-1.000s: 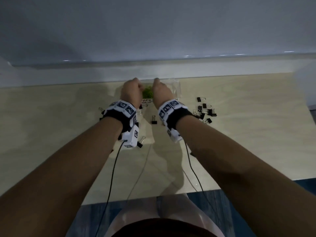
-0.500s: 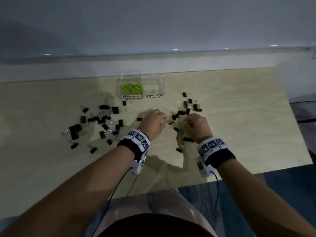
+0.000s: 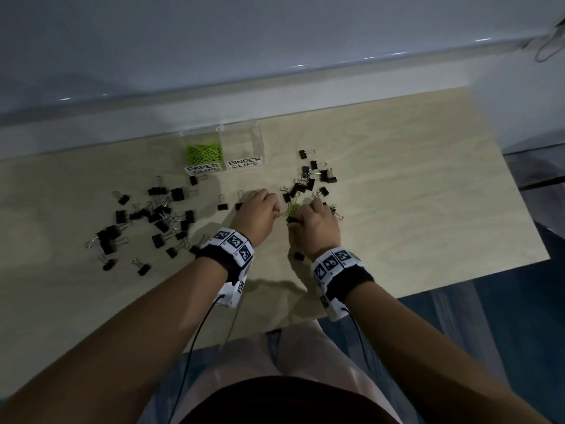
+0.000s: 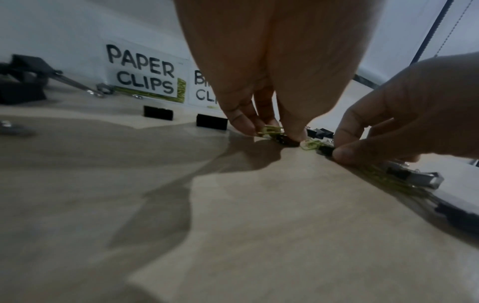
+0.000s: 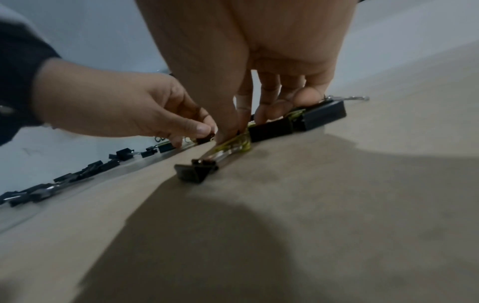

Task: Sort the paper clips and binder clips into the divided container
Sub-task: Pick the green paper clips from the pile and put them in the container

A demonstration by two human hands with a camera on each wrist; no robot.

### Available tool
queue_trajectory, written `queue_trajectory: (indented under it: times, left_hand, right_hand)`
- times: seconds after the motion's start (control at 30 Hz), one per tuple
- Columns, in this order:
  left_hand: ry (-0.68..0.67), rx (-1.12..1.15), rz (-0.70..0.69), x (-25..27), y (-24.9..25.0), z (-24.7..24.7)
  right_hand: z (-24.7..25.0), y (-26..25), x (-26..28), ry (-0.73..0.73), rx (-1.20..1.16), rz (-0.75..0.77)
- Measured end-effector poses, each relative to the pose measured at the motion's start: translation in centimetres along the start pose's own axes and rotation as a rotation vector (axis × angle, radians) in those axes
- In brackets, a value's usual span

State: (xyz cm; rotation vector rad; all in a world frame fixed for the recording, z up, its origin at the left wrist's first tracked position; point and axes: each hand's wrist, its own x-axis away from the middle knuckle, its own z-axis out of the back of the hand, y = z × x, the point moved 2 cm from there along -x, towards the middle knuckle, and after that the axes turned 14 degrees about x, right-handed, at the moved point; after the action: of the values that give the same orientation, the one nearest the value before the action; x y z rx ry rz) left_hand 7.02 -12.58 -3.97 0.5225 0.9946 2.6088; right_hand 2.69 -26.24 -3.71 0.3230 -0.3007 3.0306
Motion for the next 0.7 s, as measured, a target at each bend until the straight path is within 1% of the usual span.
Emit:
queue_trajectory:
  times: [0.1,0.2,0.27,0.33,0.43,0.47,0.53,0.6,0.7]
  left_hand:
    - [0.010,-0.002,-0.011,0.8,-0.7,0.1]
    - [0.110,0.021,-0.015,1.7,-1.2,0.7]
    - [0.171,0.007,-0.028,2.2,-1.5,1.1]
    - [0.205,-0.025,-0.031,2.6,-1.5,1.3]
    - [0.173,-0.047,-0.044,2.5,-0.6,0.8]
    - [0.150,-0.036,-0.046,2.3,-0.1,0.6]
    - [0.106,-0.001,-0.054,1.5,1.1,0.0]
    - [0.076,0.012,-0.045,0.6,2.3,-0.6]
    - [0.034,-0.005,0.008,-0.3,3.6,-1.3]
  right_hand:
    - [0.1,0.3,0.5,-0.008,0.033,0.063]
    - [0.6,1.2,1.2,-0.045,0.005,0.112]
    - [1.4,2.3,1.7,-0.019,-0.024,0.102]
    - [2.2,4.0,2.0,0.028,-0.053,0.035]
    - [2.7,7.0,1.8,0.102,-0.028,-0.101]
    - [2.6,7.8,1.7,0.095,-0.015,-0.142]
    - [2.3,8.7,1.5,0.091,-0.016,-0.167]
    - [2.3,8.4,1.3,0.136,-0.065,-0.116]
    - [2.8,6.3,1.2,0.161,-0.152,0.040]
